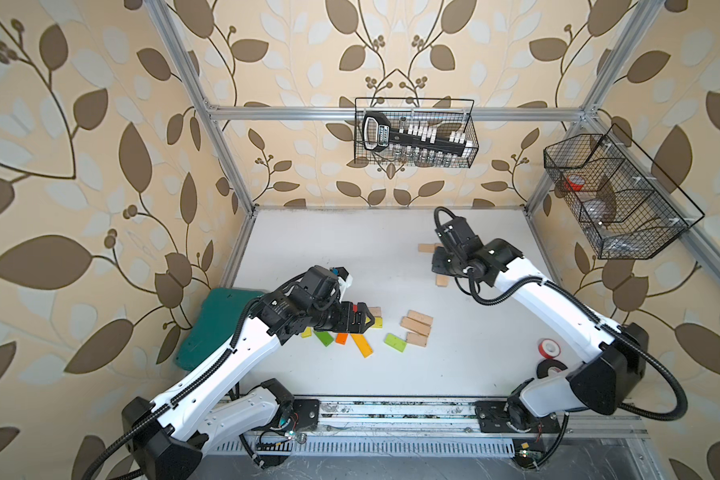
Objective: Assemble a giraffe with building blocks
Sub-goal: Assemble the building block at the center of the board.
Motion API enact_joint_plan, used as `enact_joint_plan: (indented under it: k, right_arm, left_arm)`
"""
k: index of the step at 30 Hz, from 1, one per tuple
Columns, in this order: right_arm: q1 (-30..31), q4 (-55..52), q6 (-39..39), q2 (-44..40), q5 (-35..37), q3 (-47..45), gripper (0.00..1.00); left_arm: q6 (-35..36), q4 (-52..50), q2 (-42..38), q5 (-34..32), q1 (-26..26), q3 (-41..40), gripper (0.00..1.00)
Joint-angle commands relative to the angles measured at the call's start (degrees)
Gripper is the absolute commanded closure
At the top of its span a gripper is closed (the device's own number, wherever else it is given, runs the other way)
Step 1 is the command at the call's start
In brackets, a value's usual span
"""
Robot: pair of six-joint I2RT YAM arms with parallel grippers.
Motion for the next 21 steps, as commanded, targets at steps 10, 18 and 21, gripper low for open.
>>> enact_joint_plan:
  k: [10, 18, 21]
  right_arm:
    - [-5.3, 9.6, -7.1, 2.9, -8.2, -21.0, 0.83]
    - [-5.5, 15.7, -7.7, 11.9, -9.2, -21.8, 0.82]
    - [-5.4, 16.0, -8.1, 14.9, -9.0, -20.3, 0.81]
  left_arm:
    - [0.4, 14.4, 13.2, 4.6, -2.7, 2.8, 0.01]
    - [1.3, 17.7, 16.9, 5.2, -3.0, 2.4, 0.01]
    - [2.1, 17.6, 17.7, 5.1, -2.9, 3.0, 0.01]
